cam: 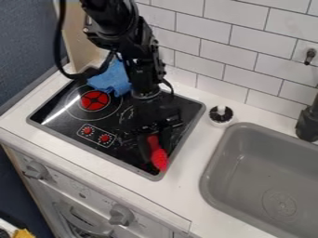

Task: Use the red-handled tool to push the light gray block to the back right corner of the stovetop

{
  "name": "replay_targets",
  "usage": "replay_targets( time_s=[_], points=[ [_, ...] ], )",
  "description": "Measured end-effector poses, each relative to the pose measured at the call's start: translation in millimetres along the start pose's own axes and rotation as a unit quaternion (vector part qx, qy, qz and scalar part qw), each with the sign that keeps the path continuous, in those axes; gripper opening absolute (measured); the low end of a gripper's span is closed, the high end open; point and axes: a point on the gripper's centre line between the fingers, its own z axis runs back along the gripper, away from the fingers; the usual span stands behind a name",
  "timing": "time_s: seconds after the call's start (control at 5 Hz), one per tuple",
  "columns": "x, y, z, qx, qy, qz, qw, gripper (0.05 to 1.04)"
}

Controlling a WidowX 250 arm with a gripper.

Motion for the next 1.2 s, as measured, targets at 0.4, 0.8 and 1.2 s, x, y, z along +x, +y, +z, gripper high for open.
replay_targets(
  time_s=[0.4, 0.8, 1.2],
  points=[
    [-13.2, -15.9, -2.4, -0.01, 0.01, -0.025, 0.9996, 0.415],
    [-22.8, -39.8, -4.3, -0.021, 0.012, -0.061, 0.9978, 0.415],
    [-20.0, -46.4, -4.2, -0.018, 0.006, -0.064, 0.9978, 0.415]
  ],
)
